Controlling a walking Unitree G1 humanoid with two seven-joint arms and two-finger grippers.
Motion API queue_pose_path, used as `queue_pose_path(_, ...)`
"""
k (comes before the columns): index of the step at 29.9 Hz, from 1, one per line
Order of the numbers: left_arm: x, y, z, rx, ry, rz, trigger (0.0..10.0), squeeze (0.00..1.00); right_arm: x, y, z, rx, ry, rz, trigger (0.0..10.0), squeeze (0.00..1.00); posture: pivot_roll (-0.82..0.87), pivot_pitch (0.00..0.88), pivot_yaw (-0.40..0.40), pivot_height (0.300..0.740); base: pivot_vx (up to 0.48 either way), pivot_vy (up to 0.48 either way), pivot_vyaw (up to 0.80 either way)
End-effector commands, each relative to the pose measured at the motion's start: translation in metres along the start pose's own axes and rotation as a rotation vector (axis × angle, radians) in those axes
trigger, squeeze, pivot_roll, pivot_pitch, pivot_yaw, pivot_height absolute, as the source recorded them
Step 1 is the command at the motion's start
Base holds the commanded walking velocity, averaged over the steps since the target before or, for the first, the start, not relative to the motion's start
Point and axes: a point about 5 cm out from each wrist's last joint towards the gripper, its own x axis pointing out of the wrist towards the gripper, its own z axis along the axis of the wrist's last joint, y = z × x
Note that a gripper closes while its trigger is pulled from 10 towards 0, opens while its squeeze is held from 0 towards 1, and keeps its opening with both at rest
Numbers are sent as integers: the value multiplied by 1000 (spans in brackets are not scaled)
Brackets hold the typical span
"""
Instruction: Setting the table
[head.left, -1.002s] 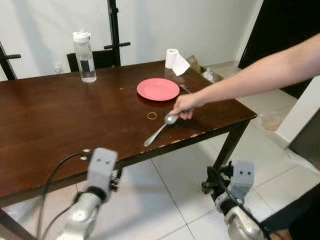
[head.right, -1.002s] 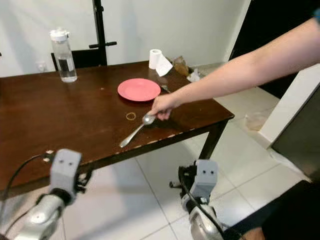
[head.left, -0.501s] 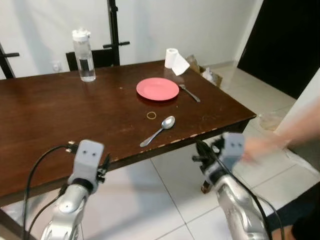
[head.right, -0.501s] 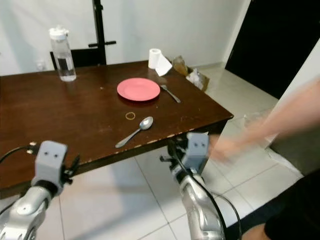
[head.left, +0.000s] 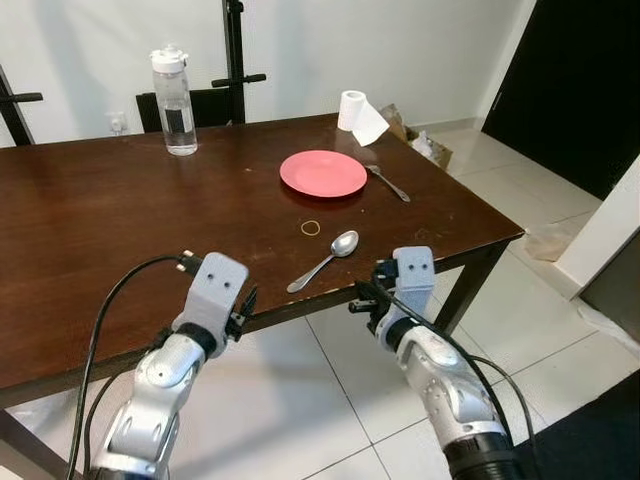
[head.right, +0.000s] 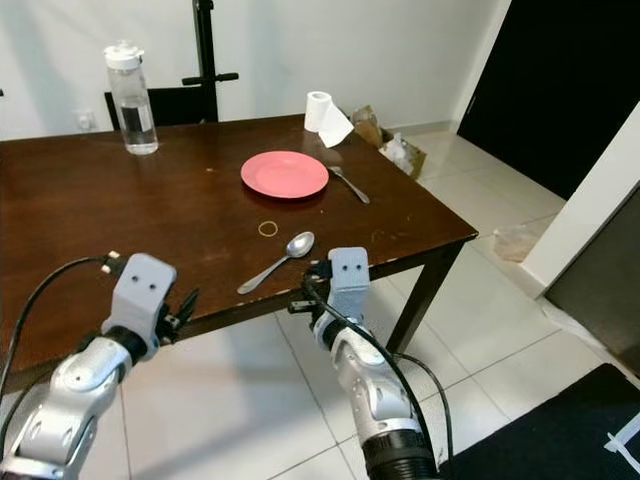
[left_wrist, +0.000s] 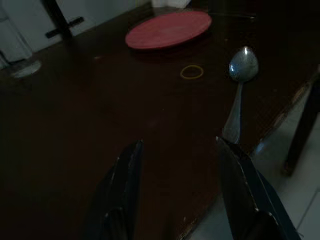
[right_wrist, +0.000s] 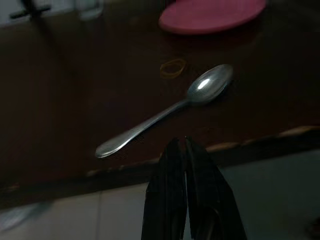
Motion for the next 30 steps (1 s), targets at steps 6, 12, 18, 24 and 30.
queue_pose_path(6,2,-2,7,-44,-53,47,10000,0,-40,-50,46,-92,-311,-324,10000,0,73,117,33,740,80,0,0)
queue_pose_path(12,3,-3,10,-38,-68,50,10000,0,-49,-62,58,-151,-360,-391,10000,0,67,109,35,740,480,0,0)
queue_pose_path(18,5,-4,12,-35,-77,45,10000,0,-47,-64,55,-156,-343,-390,10000,0,68,98,33,740,480,0,0)
queue_pose_path(24,4,-7,12,-35,-84,44,10000,0,-46,-60,49,-154,-323,-380,10000,0,70,95,31,740,480,0,0)
queue_pose_path(30,4,-7,12,-36,-86,40,10000,0,-47,-61,47,-158,-315,-381,10000,0,70,95,31,740,480,0,0)
